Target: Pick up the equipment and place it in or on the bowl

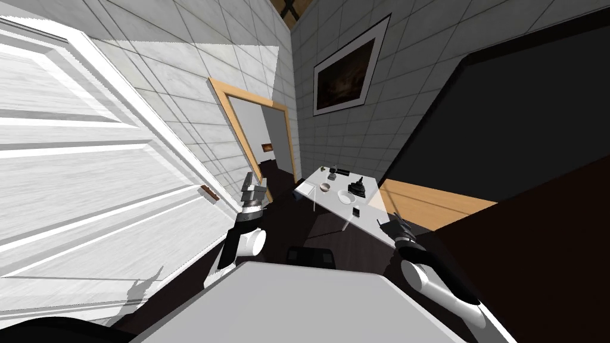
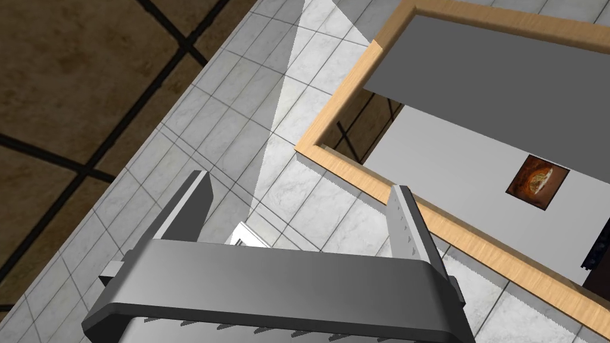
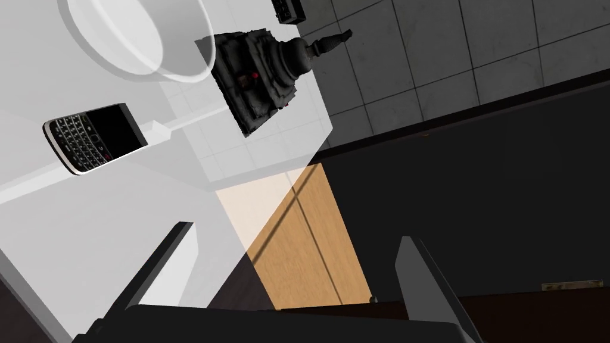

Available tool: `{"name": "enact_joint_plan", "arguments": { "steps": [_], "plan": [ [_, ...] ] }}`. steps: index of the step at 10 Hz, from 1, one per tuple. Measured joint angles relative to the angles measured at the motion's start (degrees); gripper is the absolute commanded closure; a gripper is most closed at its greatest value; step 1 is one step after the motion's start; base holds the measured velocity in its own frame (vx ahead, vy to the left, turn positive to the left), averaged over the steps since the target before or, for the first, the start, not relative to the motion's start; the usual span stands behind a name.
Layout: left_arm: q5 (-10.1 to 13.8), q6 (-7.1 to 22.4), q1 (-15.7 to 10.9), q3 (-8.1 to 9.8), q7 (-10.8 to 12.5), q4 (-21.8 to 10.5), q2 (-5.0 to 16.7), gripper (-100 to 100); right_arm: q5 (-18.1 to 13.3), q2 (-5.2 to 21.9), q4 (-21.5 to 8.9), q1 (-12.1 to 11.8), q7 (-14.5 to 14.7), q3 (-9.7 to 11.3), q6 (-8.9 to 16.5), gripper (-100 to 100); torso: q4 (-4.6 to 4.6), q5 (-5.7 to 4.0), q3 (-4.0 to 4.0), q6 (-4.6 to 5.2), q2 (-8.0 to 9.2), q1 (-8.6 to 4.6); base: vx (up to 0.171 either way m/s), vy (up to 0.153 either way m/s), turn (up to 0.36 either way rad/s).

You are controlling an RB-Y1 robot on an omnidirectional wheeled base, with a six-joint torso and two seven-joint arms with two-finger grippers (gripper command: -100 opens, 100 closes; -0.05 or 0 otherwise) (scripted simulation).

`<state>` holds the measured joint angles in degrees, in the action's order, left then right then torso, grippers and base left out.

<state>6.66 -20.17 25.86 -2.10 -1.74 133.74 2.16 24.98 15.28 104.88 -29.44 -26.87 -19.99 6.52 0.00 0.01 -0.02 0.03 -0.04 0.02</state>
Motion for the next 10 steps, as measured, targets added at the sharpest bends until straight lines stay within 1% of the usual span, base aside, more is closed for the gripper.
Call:
{"name": "enact_joint_plan", "arguments": {
  "steps": [1, 2, 3, 4, 5, 6, 7, 8, 9, 10],
  "plan": [
    [0.0, 0.0, -0.01, -0.01, 0.0, 0.0, 0.0, 0, 0.82, -0.28, -0.91, -0.92, -0.94, -0.97, 1.3, -100, 0.0, 0.0, 0.0, -0.03, -0.01, 0.02, 0.021, 0.019, 0.106],
    [0.0, 0.0, 0.0, 0.0, 0.0, 0.0, 0.0, 0, 1.35, 0.05, -2.35, -0.5, -1.75, -1.75, 2.48, -100, 0.0, 0.0, -0.01, 0.01, -0.01, -0.02, 0.023, 0.027, 0.221],
    [0.0, 0.0, -0.01, 0.0, 0.0, 0.0, 0.0, 0, 2.78, 1.22, -3.33, -0.35, -3.3, -3.66, 4.79, -100, 0.0, 0.01, -0.01, -0.02, -0.02, -0.01, 0.022, 0.013, 0.13],
    [0.0, 0.0, 0.0, 0.0, 0.0, 0.0, 0.0, 0, 3.33, 1.16, -4.77, -0.76, -4.16, -4.04, 5.6, -100, -0.01, -0.01, 0.0, 0.02, 0.0, -0.03, 0.008, 0.005, -0.015],
    [0.0, 0.0, 0.0, 0.0, 0.0, 0.0, 0.0, 0, 3.37, 1.1, -5.92, -0.53, -4.31, -4.06, 5.62, -100, 0.0, -0.01, 0.02, 0.03, 0.03, -0.05, 0.018, 0.019, 0.253],
    [0.0, 0.0, -0.01, 0.0, 0.0, 0.0, 0.0, 0, 4.7, 2.11, -8.14, -0.45, -5.42, -5.15, 6.62, -100, 0.0, 0.0, 0.01, -0.03, 0.01, -0.04, 0.021, 0.007, 0.151],
    [0.0, 0.0, 0.0, 0.0, 0.0, 0.0, 0.0, 0, 5.09, 1.87, -8.71, -0.8, -6.26, -5.85, 7.74, -100, 0.0, -0.01, 0.0, 0.02, 0.01, -0.05, 0.03, 0.019, 0.24],
    [0.0, 0.0, 0.0, 0.0, 0.0, 0.0, 0.0, 0, 5.67, 1.74, -10.16, -0.43, -7.43, -7.37, 9.55, -100, 0.0, 0.0, -0.02, -0.02, -0.04, -0.02, 0.031, 0.014, 0.141],
    [0.0, 0.0, 0.0, 0.0, 0.0, 0.0, 0.0, 0, 6.33, 1.98, -11.59, -0.5, -8.3, -7.98, 10.63, -100, -0.01, 0.0, -0.02, 0.02, -0.03, -0.03, 0.039, 0.015, 0.225],
    [0.0, 0.0, 0.0, 0.0, 0.0, 0.0, 0.0, 0, 8.77, 3.37, -13.57, -1.76, -9.66, -8.8, 11.37, -100, -0.01, 0.0, -0.02, 0.0, -0.04, -0.05, 0.032, 0.004, 0.147]
  ]
}}
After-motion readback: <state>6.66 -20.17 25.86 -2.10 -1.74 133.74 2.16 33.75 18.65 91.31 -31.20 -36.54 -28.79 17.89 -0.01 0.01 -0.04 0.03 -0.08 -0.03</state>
